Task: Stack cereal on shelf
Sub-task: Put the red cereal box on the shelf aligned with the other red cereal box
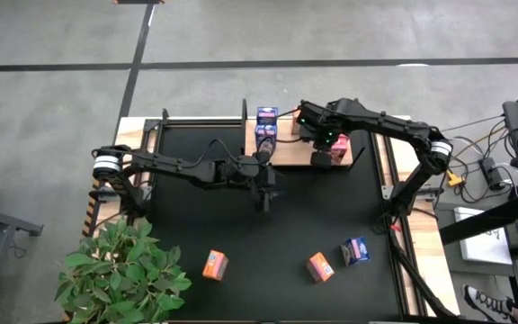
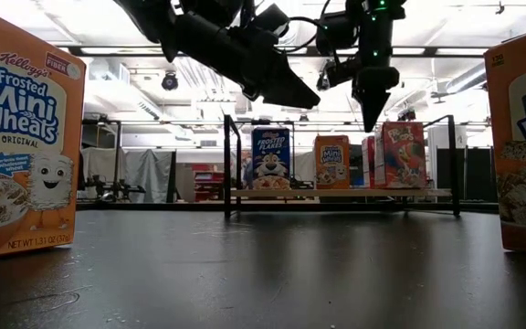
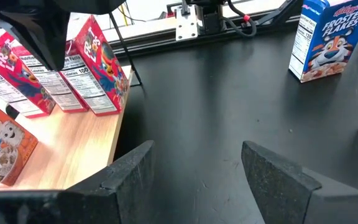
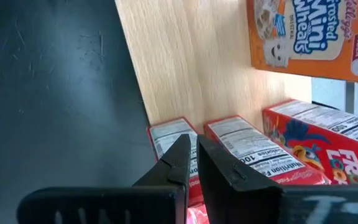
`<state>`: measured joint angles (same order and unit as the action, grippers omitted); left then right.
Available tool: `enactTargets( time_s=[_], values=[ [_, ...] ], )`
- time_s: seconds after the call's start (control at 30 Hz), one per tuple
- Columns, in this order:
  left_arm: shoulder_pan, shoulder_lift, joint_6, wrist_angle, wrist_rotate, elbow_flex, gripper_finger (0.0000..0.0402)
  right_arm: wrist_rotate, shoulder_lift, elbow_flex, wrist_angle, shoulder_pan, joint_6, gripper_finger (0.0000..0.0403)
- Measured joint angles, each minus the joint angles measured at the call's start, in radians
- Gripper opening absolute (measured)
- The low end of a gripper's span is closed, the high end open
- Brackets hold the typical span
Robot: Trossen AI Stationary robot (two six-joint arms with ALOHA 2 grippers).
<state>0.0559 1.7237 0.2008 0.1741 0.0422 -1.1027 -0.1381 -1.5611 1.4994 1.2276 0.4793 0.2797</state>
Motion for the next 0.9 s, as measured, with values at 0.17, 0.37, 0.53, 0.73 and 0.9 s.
enactTargets(
  time_s=[0.17, 0.37, 0.53, 0.73, 0.9],
  values=[
    [0.000, 0.000, 0.000, -0.003, 0.000, 0.000, 0.0223, -0.023, -0.001, -0.005, 0.003, 0.012, 0.005, 0.0018],
    [0.000, 0.000, 0.000, -0.006, 0.000, 0.000, 0.0223, -0.023, -0.001, -0.014, 0.008, 0.019, 0.006, 0.0018],
    [0.000, 0.001, 0.000, -0.006, 0.000, 0.000, 0.0223, -0.028, -0.001, -0.024, 0.020, 0.023, 0.006, 0.0018],
    [0.000, 0.001, 0.000, -0.007, 0.000, 0.000, 0.0223, -0.049, -0.001, -0.028, 0.031, 0.024, 0.010, 0.0018],
    [0.000, 0.001, 0.000, -0.007, 0.000, 0.000, 0.0223, -0.049, -0.001, -0.028, 0.047, 0.024, 0.027, 0.0018]
  ],
)
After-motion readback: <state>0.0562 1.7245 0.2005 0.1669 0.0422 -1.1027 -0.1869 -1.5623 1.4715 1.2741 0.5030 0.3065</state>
